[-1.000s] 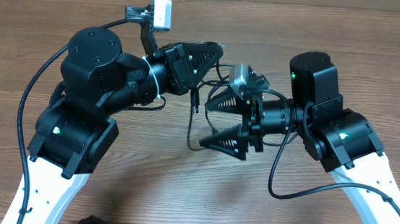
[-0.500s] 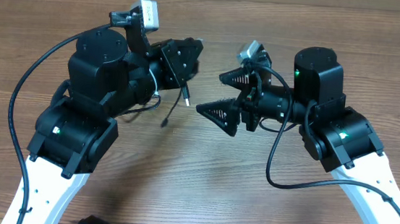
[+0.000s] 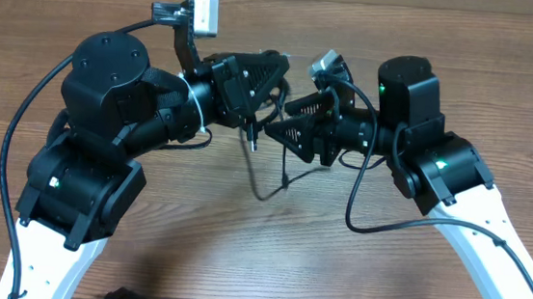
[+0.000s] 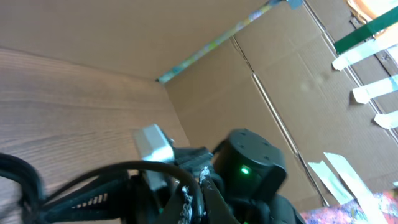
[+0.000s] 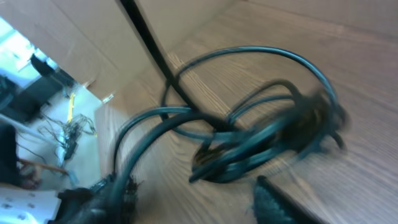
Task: Untangle cables
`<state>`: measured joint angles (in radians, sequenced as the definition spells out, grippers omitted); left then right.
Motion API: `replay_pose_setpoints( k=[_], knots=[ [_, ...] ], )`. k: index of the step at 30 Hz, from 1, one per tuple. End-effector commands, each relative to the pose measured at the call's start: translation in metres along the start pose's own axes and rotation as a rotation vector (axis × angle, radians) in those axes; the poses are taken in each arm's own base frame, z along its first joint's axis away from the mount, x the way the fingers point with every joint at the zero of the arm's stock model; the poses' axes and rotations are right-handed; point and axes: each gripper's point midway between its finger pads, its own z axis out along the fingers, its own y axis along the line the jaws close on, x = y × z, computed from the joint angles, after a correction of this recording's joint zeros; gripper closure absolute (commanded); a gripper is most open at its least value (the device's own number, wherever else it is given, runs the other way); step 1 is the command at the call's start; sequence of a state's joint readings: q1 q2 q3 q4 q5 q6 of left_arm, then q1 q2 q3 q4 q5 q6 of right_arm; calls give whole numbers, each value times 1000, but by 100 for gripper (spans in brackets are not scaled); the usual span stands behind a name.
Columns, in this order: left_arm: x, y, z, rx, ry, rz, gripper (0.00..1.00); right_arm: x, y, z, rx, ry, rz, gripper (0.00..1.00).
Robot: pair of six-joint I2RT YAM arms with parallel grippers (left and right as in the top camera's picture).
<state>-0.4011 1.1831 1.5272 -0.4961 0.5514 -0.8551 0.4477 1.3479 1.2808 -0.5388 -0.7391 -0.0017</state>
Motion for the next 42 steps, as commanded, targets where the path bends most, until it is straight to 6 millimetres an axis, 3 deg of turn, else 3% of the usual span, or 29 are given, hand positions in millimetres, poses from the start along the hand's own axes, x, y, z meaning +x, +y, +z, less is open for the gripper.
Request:
replay_pose_setpoints(
  k=[1, 9, 12, 15, 17, 21, 25, 31, 38, 42],
  knots=[
    [-2, -20, -9, 54, 7, 33, 96, 0, -1, 3, 4, 2, -4, 96],
    [-5, -12, -13, 8, -21, 122, 96, -2, -6, -2, 19, -9, 3, 96],
    [-13, 17, -35, -156, -70, 135, 96, -10, -23, -20, 72, -49, 48, 96],
    [-21, 49, -75, -379, -145, 144, 96, -19, -54, -54, 171, -114, 131, 96],
    [-24, 58, -104, -482, -194, 138, 96, -22, -75, -78, 240, -156, 165, 96],
    [-24, 62, -165, -658, -311, 114, 96, -22, -119, -138, 402, -248, 260, 96],
    [-19, 60, -209, -780, -408, 107, 96, -13, -151, -194, 539, -324, 337, 96],
    [-14, 56, -232, -831, -475, 117, 96, 5, -180, -256, 694, -401, 425, 96],
    [-12, 47, -241, -828, -500, 125, 96, 19, -206, -314, 910, -469, 456, 96],
    [-9, 30, -269, -871, -560, 137, 96, 16, -212, -344, 979, -545, 464, 96]
  ],
)
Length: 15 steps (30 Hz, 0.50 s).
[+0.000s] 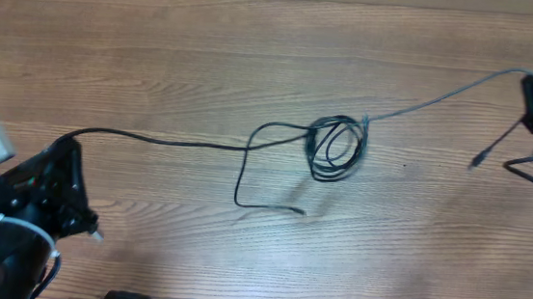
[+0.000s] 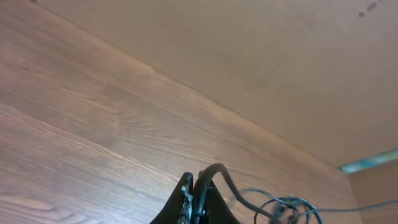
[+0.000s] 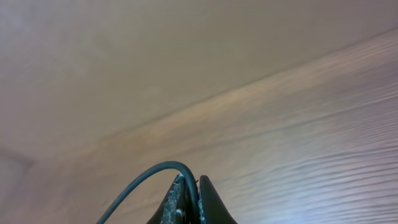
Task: Untangle cables
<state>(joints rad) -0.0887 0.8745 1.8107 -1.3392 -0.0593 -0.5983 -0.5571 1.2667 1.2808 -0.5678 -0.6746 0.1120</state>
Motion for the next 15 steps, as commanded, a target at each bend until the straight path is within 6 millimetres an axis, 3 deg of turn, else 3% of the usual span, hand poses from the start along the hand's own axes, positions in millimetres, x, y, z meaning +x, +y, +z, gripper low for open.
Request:
replay_pose_setpoints(
  k=[1, 8, 12, 15],
  knots=[
    [-29, 16, -43, -82, -162, -1, 96, -23, -22, -15, 92, -96, 26, 96],
    [-46, 55, -116, -247, -336, -54, 96, -81, -43, -36, 210, -344, 22, 96],
    [-48, 74, -147, -319, -409, -86, 96, -101, -96, -69, 555, -500, 55, 96],
    [-51, 76, -164, -308, -459, -85, 96, -113, -128, -104, 814, -619, 71, 96]
  ],
)
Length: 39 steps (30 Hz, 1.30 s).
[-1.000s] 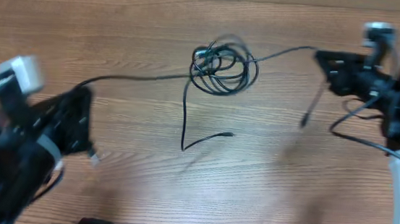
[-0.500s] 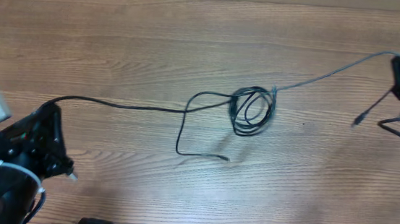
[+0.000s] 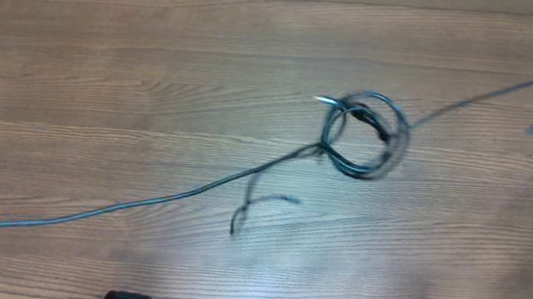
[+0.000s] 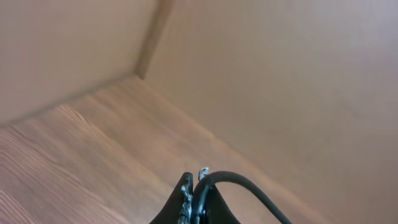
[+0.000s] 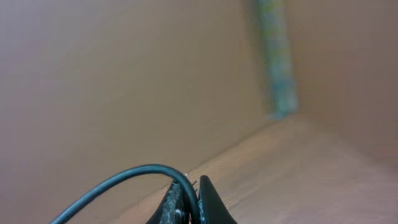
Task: Untangle cables
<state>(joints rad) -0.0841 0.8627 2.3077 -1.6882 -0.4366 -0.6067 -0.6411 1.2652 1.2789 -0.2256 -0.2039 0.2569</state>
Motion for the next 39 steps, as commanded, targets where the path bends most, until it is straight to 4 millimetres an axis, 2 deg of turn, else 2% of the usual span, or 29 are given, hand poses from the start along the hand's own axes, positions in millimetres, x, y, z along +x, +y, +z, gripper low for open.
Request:
replay_pose_setpoints(
  k=[1, 5, 8, 10, 13, 19, 25, 28, 31, 32, 33, 34, 35, 39],
  knots=[
    [-22, 24, -19, -86, -131, -43, 96, -38, -71, -19, 426, -199, -12, 96],
    [-28, 34, -33, -91, -182, -65, 96, -45, -79, -12, 476, -216, -151, 96],
    [-27, 32, -33, -82, -175, -62, 96, -32, -74, 1, 418, -165, -154, 96],
    [-23, 30, -27, -81, -153, -60, 96, -19, -58, 13, 307, -110, -157, 96],
    [-16, 19, -10, -75, -110, -45, 96, -3, -17, 22, 102, -49, -156, 96],
    [-10, -19, 50, -70, -40, 79, 96, 26, 71, 21, -129, 13, -189, 96],
    [-10, -61, 121, -76, -8, 159, 96, 72, 151, 6, -313, 124, -218, 96],
    [5, -92, 160, -12, 72, 197, 96, 97, 187, -8, -401, 186, -237, 96],
    [34, -119, 193, 68, 195, 234, 96, 122, 214, -23, -470, 253, -257, 95],
    [44, -125, 203, 80, 234, 241, 96, 131, 220, -28, -486, 282, -264, 26],
    [52, -129, 211, 93, 267, 250, 93, 138, 225, -32, -501, 308, -265, 0],
    [58, -133, 216, 104, 291, 253, 77, 146, 230, -38, -523, 341, -255, 0],
    [63, -136, 220, 117, 313, 256, 65, 156, 237, -46, -557, 384, -242, 0],
    [72, -143, 226, 144, 350, 256, 42, 190, 260, -72, -680, 520, -254, 0]
  ],
)
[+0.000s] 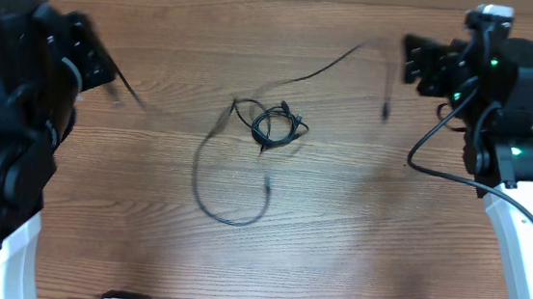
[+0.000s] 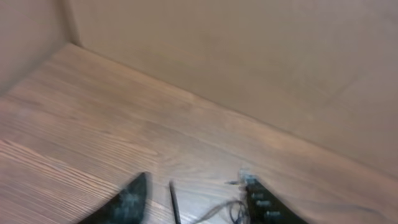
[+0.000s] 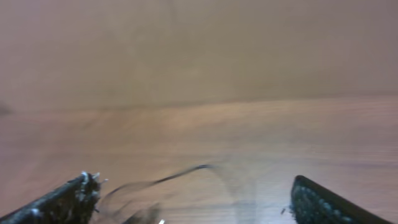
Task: Untangle cables
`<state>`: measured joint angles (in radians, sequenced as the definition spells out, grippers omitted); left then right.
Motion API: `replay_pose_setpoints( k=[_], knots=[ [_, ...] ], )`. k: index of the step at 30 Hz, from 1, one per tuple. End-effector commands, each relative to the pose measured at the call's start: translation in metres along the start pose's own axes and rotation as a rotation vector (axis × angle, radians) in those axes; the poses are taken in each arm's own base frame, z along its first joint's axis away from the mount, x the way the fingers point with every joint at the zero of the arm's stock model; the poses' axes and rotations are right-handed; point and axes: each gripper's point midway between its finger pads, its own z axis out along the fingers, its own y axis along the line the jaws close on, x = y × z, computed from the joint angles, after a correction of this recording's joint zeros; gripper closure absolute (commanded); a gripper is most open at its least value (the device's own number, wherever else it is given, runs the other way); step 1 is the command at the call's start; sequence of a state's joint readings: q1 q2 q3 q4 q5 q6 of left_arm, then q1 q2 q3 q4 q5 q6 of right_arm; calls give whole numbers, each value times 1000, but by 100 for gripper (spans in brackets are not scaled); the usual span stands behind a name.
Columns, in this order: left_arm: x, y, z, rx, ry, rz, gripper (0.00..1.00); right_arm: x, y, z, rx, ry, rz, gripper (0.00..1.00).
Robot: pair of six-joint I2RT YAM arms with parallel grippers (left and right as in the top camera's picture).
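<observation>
The thin black cables [image 1: 273,126] lie mid-table as a small knot, with a wide loop [image 1: 228,199] hanging toward the front. One blurred strand [image 1: 337,64] reaches toward the right arm, another [image 1: 169,102] toward the left arm. My left gripper [image 1: 100,65] is at the back left, open. In the left wrist view its fingers [image 2: 196,180] stand wide apart, and a cable end [image 2: 173,202] lies loose between them. My right gripper [image 1: 412,61] is at the back right, also open [image 3: 193,182], with a blurred strand [image 3: 186,173] beyond its fingers.
The wooden table [image 1: 385,237] is bounded at the back by a brown cardboard wall [image 2: 249,56]. The right arm's own black wire [image 1: 422,144] hangs down beside its wrist.
Both grippers were shut on cable strands and out of the overhead view, with the cable stretched across the table. Now both are open at the back corners and the cable is slack, its knot smaller.
At first both grippers were close together at the table's middle with the tangle between them. Then they were far apart at the left and right edges, each shut on a strand, the cable drawn out. Now both have let go.
</observation>
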<state>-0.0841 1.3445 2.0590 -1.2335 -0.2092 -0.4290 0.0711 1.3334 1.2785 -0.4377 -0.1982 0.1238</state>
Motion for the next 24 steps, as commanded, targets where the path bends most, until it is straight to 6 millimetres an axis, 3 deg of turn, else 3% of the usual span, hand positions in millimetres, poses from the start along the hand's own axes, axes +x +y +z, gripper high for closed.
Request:
replay_pose_setpoints(
  k=[1, 4, 8, 11, 19, 20, 23, 24],
  knots=[
    [-1, -10, -13, 79, -4, 6, 40, 14, 35, 0, -126, 55, 1, 0],
    [-5, -9, -21, 85, -26, 14, 39, 35, 49, 12, -169, 121, 14, 5],
    [-8, -7, -33, 94, -52, 34, 37, 66, 55, 37, -143, 242, 269, 12],
    [-9, -6, -39, 96, -64, 40, 32, 103, 56, 59, -79, 369, 472, 12],
    [1, -2, -40, 82, -29, 49, 29, 201, 86, 100, 8, 640, 598, 16],
    [2, -1, -40, 81, -26, 51, 29, 210, 89, 101, 29, 660, 627, 21],
    [4, 0, -40, 77, -17, 53, 28, 231, 94, 104, 118, 696, 709, 57],
    [5, 0, -40, 76, -13, 54, 28, 237, 95, 103, 145, 698, 714, 60]
  ],
)
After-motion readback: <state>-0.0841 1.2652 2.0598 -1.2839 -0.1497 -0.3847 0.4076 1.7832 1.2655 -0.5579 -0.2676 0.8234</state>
